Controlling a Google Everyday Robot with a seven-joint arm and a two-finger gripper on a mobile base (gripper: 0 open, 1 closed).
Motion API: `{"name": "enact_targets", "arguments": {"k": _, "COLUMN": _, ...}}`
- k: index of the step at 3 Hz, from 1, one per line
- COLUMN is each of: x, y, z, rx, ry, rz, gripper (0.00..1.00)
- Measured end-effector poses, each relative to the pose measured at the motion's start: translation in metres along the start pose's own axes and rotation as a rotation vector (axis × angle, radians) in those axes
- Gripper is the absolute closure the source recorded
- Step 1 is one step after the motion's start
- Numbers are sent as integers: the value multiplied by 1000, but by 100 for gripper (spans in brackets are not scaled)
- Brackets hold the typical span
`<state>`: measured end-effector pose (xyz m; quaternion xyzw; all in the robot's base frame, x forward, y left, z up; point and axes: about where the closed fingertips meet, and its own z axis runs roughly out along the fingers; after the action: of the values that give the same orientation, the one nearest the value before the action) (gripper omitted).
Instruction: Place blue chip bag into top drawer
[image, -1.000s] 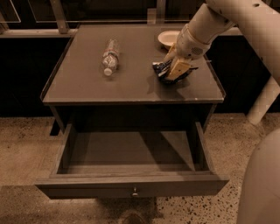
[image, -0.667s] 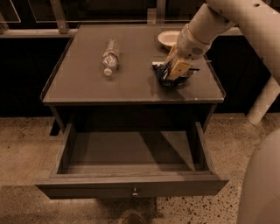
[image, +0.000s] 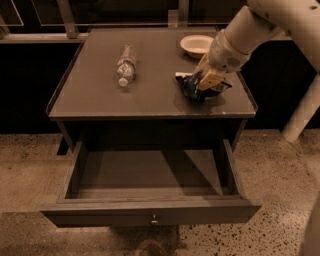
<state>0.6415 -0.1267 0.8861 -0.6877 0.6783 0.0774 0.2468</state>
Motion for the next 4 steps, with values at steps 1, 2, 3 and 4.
{"name": "enact_targets", "arguments": {"k": 1, "x": -9, "y": 40, "z": -30, "rx": 53, "ry": -84, "rz": 83, "gripper": 100}}
{"name": "enact_targets", "arguments": {"k": 2, "x": -16, "y": 87, "z": -40, "rx": 89, "ry": -214, "rz": 174, "gripper": 100}}
{"name": "enact_targets", "arguments": {"k": 3, "x": -23, "y": 133, "z": -42, "rx": 112, "ry": -329, "rz": 282, "gripper": 100}}
{"name": "enact_targets", "arguments": {"k": 4, "x": -16, "y": 145, "z": -41, "rx": 103, "ry": -347, "rz": 327, "gripper": 100}}
